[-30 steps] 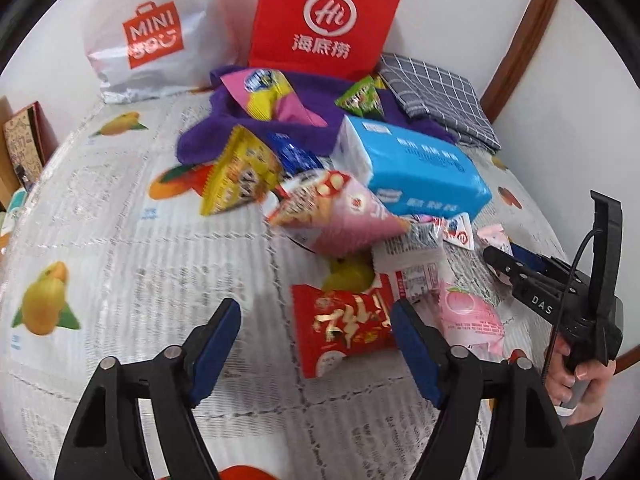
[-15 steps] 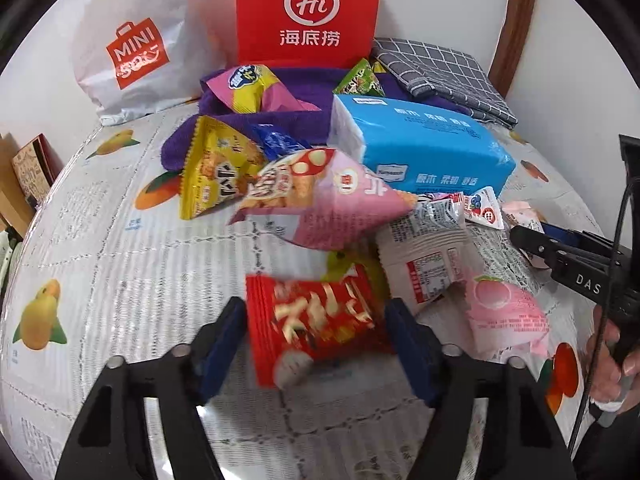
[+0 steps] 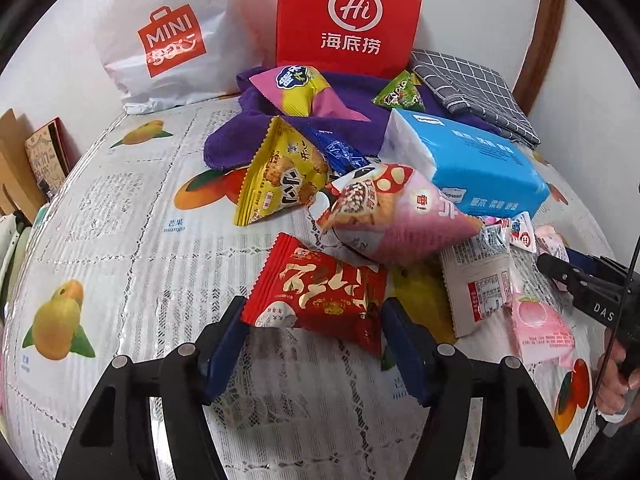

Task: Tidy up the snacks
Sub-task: 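Grasp the red candy packet with the left tool while the right tool grasps a pink pastry packet, then lift both held packets up off the bed cover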

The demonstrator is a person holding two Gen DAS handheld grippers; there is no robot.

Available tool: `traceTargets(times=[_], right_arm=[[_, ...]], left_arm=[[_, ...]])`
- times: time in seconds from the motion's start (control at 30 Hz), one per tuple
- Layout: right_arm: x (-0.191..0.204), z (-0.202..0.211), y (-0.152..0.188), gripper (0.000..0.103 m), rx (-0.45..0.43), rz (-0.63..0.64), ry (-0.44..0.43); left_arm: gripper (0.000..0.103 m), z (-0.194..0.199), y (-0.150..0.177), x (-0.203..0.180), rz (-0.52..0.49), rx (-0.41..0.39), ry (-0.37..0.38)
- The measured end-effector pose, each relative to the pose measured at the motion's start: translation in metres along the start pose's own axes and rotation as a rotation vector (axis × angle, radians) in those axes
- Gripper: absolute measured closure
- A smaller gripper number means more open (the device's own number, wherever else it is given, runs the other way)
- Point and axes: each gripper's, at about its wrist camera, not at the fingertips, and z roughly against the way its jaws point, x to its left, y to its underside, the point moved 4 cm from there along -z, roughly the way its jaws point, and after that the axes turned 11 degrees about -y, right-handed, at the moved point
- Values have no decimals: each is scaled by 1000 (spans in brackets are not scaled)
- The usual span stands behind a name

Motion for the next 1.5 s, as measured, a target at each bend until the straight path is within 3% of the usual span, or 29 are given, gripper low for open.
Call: traceTargets(times=[0.23, 0.67, 0.77, 0.83, 0.9, 0.97, 1.5], right_arm=[[2, 0, 1, 55, -5, 3, 3], [2, -1, 1, 55, -2, 5, 7], [2, -1, 2, 55, -3, 4, 7], [2, -1, 1, 55, -3, 3, 6], [2, 0, 1, 55, -2, 4, 7], [1, 1, 0, 55, -2, 1, 3], [0, 0, 1, 55, -7, -14, -13]], left_arm=[[37, -4, 0, -6, -27, 1, -30], [37, -4, -2, -3, -9, 1, -3], [42, -3, 0, 0, 10, -5, 6], [49, -3, -1, 3, 25, -7, 8], [63, -1, -1, 7, 45, -10, 6], [65, -1, -1, 9, 51, -10, 14], [68, 41, 5, 21, 68, -50, 52]])
